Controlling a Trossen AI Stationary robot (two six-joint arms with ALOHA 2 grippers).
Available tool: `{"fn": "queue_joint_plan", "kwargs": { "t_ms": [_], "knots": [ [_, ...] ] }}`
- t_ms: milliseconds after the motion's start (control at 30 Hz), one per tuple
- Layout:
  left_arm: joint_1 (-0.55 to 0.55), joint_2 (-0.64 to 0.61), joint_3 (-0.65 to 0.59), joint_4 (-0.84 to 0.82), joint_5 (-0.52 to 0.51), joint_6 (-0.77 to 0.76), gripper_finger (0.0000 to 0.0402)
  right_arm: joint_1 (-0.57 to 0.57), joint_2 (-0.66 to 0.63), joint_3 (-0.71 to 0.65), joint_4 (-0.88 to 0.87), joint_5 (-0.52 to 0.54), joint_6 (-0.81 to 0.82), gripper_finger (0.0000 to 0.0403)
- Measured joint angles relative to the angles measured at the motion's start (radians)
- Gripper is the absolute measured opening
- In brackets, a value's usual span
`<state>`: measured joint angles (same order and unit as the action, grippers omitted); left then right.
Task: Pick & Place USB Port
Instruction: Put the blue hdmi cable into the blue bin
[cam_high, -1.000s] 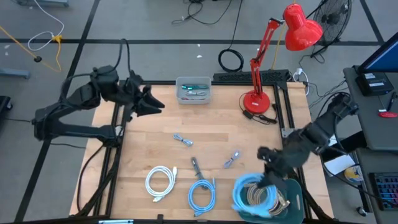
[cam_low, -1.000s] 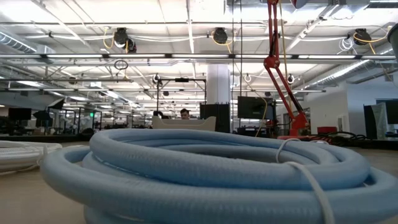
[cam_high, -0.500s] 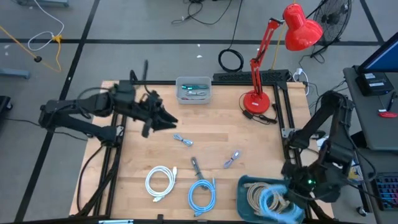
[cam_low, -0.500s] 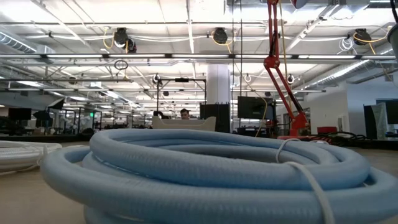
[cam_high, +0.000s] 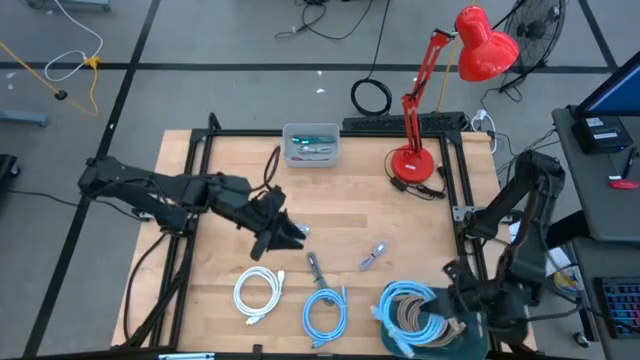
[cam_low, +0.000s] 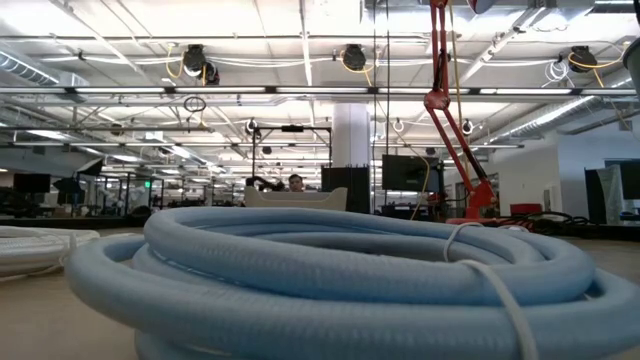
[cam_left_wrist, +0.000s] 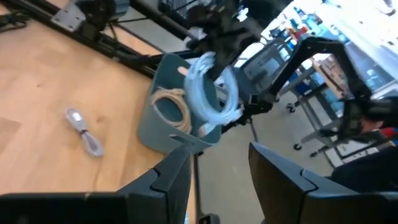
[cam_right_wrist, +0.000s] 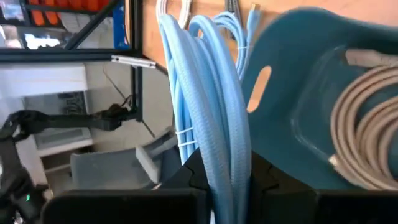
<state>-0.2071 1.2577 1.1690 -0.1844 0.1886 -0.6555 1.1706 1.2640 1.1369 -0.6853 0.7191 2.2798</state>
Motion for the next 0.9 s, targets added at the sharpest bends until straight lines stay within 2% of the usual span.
{"fn": "queue_joint_plan", "kwargs": {
  "t_ms": [200, 367, 700, 900],
  "knots": [
    [-0.059, 0.000, 0.000, 0.056, -0.079, -0.002, 0.0161, -0.013, 0.061, -0.092, 0.128, 0.013, 0.014, 0.0026],
    [-0.088, 0.001, 0.000, 0.061, -0.097, -0.032, 0.0161, -0.009, 0.079, -0.094, 0.117, 0.012, 0.014, 0.0026],
    [-0.141, 0.001, 0.000, 0.093, -0.166, -0.062, 0.0161, 0.078, 0.075, -0.068, 0.057, 0.010, 0.016, 0.0026],
    [-0.166, 0.001, 0.000, 0.108, -0.214, -0.074, 0.0161, 0.082, 0.075, -0.067, -0.044, -0.026, 0.018, 0.0026]
  ]
}}
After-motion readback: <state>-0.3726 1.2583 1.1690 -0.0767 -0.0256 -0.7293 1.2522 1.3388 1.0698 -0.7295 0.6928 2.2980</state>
